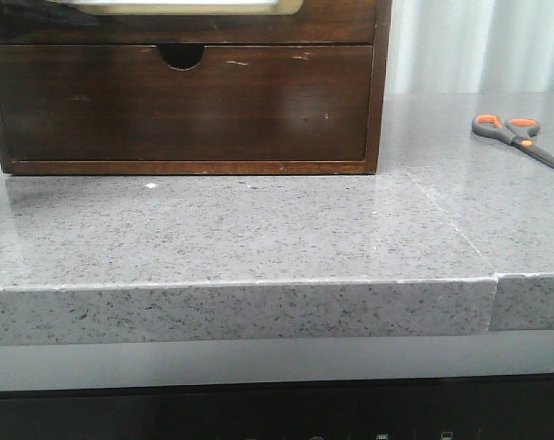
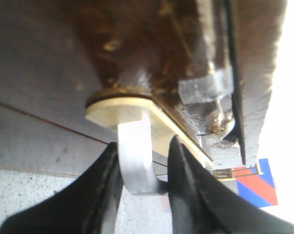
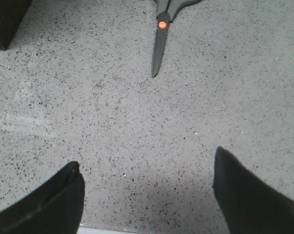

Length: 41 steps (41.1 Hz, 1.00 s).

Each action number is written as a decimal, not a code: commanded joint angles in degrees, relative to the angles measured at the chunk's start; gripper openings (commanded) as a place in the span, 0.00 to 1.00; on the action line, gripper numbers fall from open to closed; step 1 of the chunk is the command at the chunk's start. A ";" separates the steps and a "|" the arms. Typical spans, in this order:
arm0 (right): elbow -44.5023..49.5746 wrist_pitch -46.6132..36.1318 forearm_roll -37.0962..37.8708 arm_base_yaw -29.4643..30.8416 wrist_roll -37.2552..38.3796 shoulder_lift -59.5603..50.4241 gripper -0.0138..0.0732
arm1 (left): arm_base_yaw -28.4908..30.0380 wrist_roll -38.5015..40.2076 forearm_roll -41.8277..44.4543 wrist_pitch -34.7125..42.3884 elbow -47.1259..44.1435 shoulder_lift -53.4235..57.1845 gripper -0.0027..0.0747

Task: Put scissors in drawer with both arms
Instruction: 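Grasp the white drawer handle with the left gripper, then pull the drawer open toward the robot with the left gripper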

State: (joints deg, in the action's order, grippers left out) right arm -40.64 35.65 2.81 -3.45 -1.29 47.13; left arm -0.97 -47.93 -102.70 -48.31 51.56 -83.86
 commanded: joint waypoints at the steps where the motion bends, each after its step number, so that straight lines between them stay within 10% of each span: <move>1: -2.06 -3.11 1.01 0.40 -0.11 -0.13 0.82 | -0.22 -0.97 -3.97 -3.75 1.68 1.59 0.19; 41: -2.06 -2.93 1.01 0.40 -0.11 -0.13 0.82 | -4.35 -3.00 -3.75 -10.19 -24.63 33.17 0.18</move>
State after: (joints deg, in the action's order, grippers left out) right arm -40.64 35.77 2.81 -3.45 -1.29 47.13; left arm -3.92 -48.11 -105.36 -47.55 27.19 -55.48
